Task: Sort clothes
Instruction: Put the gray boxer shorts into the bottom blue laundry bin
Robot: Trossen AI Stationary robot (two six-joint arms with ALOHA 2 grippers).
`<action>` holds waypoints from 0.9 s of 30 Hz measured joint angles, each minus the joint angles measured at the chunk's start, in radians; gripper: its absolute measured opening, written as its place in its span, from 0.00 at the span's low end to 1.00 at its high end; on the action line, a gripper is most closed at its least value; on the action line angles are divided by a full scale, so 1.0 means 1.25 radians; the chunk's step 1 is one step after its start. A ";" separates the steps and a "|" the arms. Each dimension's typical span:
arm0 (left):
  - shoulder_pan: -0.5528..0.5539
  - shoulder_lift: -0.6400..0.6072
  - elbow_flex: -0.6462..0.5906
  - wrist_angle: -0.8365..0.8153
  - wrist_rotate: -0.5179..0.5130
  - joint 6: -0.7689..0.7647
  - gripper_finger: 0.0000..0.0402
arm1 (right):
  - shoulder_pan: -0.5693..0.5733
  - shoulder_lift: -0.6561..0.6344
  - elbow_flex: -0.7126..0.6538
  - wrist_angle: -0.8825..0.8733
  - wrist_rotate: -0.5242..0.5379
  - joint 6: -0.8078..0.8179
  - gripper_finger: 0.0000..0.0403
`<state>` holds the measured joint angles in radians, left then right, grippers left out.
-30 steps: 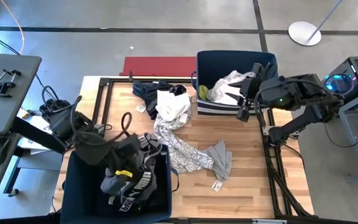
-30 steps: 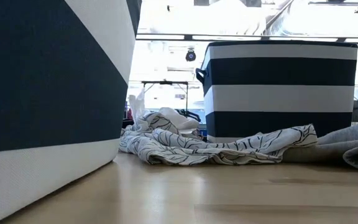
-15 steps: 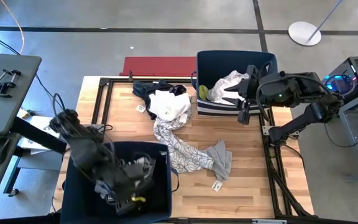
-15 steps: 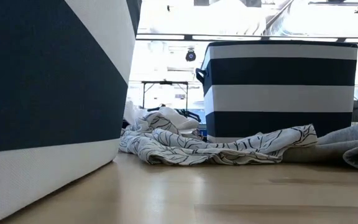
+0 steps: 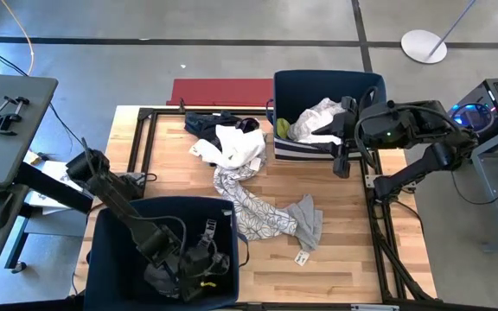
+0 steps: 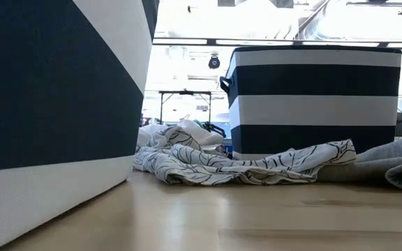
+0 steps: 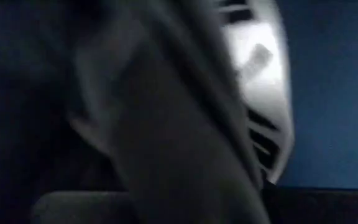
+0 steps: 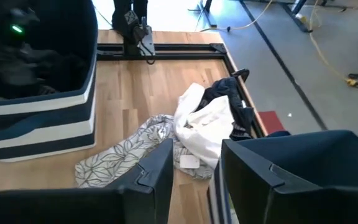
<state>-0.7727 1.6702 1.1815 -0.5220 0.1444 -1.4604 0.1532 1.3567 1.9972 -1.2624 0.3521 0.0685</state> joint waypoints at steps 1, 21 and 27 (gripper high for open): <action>0.000 -0.001 -0.029 0.010 -0.001 -0.035 0.01 | 0.000 0.000 0.000 -0.003 -0.009 0.005 0.31; 0.006 -0.214 0.000 0.046 0.074 -0.241 0.55 | 0.000 0.044 0.000 -0.037 -0.074 0.008 0.31; 0.011 -0.316 0.053 0.036 -0.079 -0.203 0.53 | 0.000 0.082 -0.109 -0.070 -0.195 -0.003 0.31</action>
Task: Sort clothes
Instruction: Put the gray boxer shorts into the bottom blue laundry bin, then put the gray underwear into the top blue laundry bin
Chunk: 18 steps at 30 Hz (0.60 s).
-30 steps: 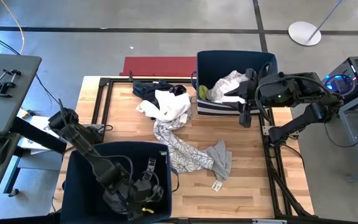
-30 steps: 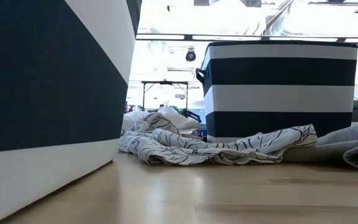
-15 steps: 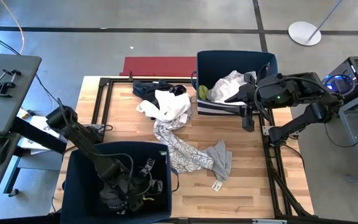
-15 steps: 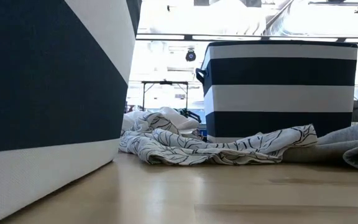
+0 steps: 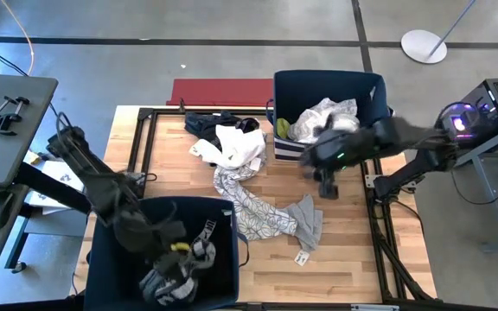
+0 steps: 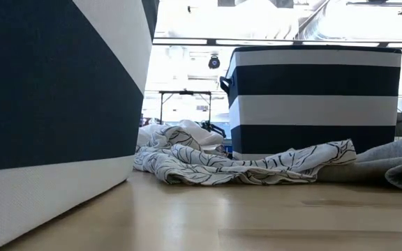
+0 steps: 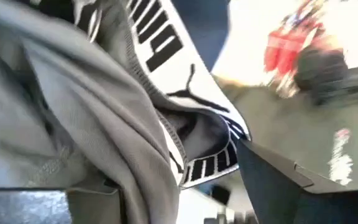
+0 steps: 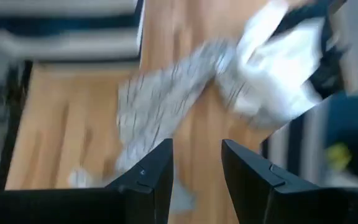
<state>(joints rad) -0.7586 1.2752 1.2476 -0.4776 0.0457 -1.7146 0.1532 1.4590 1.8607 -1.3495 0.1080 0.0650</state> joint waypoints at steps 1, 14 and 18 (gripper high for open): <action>0.000 -0.011 0.002 -0.002 -0.040 0.022 0.52 | 0.000 -0.002 -0.047 0.001 -0.010 0.008 0.31; -0.010 0.057 -0.071 -0.257 0.121 0.159 0.50 | 0.049 -0.062 -0.632 0.262 -0.305 0.240 0.44; -0.025 0.056 -0.090 -0.310 0.123 0.147 0.51 | 0.103 -0.074 -0.759 0.400 -0.285 0.297 0.51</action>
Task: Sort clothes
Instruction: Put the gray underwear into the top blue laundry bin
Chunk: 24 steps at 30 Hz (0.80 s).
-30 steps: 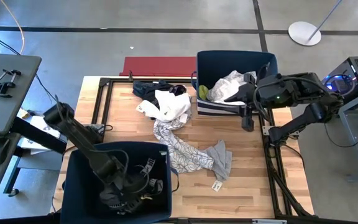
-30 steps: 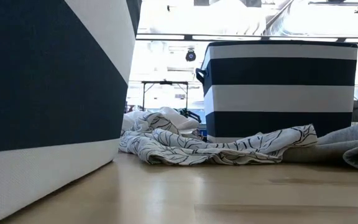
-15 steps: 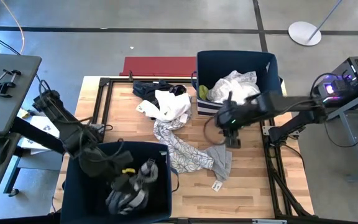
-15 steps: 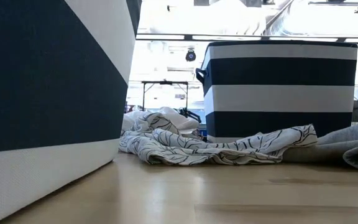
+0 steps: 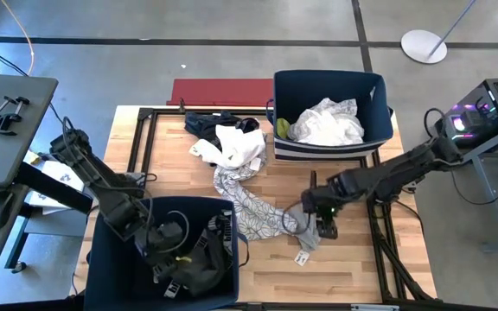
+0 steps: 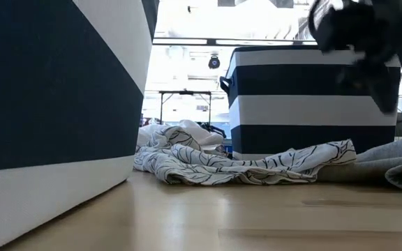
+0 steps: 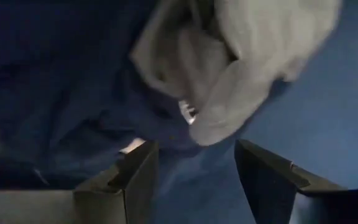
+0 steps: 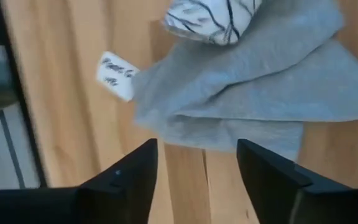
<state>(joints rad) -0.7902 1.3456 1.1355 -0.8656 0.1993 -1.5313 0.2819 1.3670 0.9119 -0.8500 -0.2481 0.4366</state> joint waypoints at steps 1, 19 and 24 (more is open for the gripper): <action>-0.006 -0.004 0.000 -0.019 0.000 -0.011 0.51 | 0.010 0.000 -0.031 0.043 0.011 0.024 0.53; 0.021 -0.062 0.309 -0.003 -0.544 0.221 0.37 | 0.122 0.055 -0.363 0.559 0.354 -0.012 0.47; 0.020 -0.062 0.407 -0.003 -0.762 0.388 0.35 | 0.129 0.049 -0.348 0.527 0.283 0.101 0.12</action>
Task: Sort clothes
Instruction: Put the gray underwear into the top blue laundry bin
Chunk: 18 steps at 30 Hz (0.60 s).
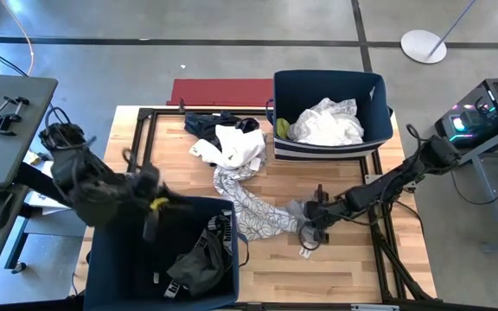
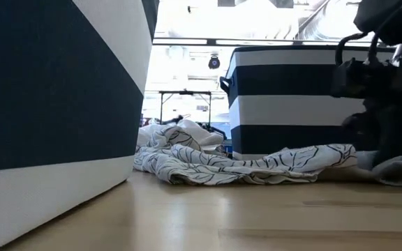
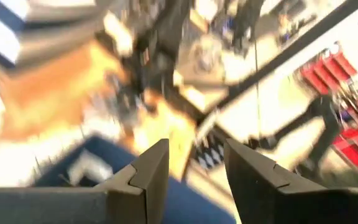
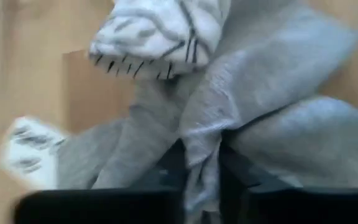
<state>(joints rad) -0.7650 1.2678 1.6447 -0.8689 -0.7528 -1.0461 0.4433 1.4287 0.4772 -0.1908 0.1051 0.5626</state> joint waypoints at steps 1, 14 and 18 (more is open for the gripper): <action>0.000 0.000 0.015 0.000 -0.024 0.030 0.35 | -0.002 -0.004 0.014 -0.023 -0.037 0.030 0.06; 0.000 -0.002 0.053 -0.003 -0.154 0.217 0.34 | -0.041 -0.107 0.660 -0.697 0.022 -0.093 0.02; 0.000 -0.001 0.053 0.000 -0.183 0.186 0.34 | -0.077 -0.106 0.948 -0.856 0.240 -0.192 0.02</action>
<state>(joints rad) -0.7650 1.2665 1.7111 -0.8688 -0.9820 -0.8133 0.3473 1.2961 1.6621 -1.2610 0.4048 0.3227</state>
